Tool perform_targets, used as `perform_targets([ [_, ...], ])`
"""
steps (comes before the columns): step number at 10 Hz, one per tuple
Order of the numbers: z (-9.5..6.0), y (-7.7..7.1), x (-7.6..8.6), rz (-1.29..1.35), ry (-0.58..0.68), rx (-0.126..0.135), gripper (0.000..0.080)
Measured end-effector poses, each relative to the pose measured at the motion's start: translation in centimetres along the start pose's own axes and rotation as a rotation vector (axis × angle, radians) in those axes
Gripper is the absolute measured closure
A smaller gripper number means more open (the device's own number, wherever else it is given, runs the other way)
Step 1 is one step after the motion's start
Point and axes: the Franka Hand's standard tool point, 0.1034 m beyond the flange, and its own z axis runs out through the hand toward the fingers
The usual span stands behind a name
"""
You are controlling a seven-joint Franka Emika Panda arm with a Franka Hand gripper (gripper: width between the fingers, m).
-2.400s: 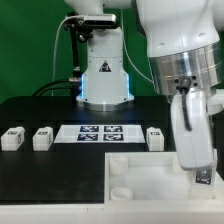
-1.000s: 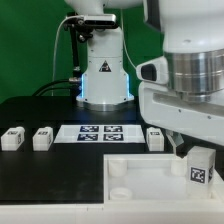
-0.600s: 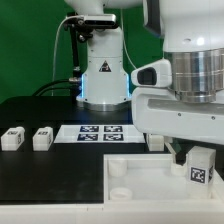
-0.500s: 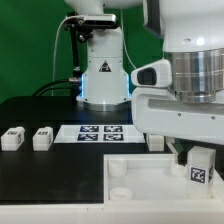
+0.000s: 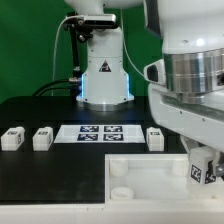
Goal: Assemble one leg
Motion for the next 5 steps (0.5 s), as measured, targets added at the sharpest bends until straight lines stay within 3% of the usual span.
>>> perform_targets([
  [5,0.0,-0.28,-0.06,0.494,-0.06,0.027,0.0506],
])
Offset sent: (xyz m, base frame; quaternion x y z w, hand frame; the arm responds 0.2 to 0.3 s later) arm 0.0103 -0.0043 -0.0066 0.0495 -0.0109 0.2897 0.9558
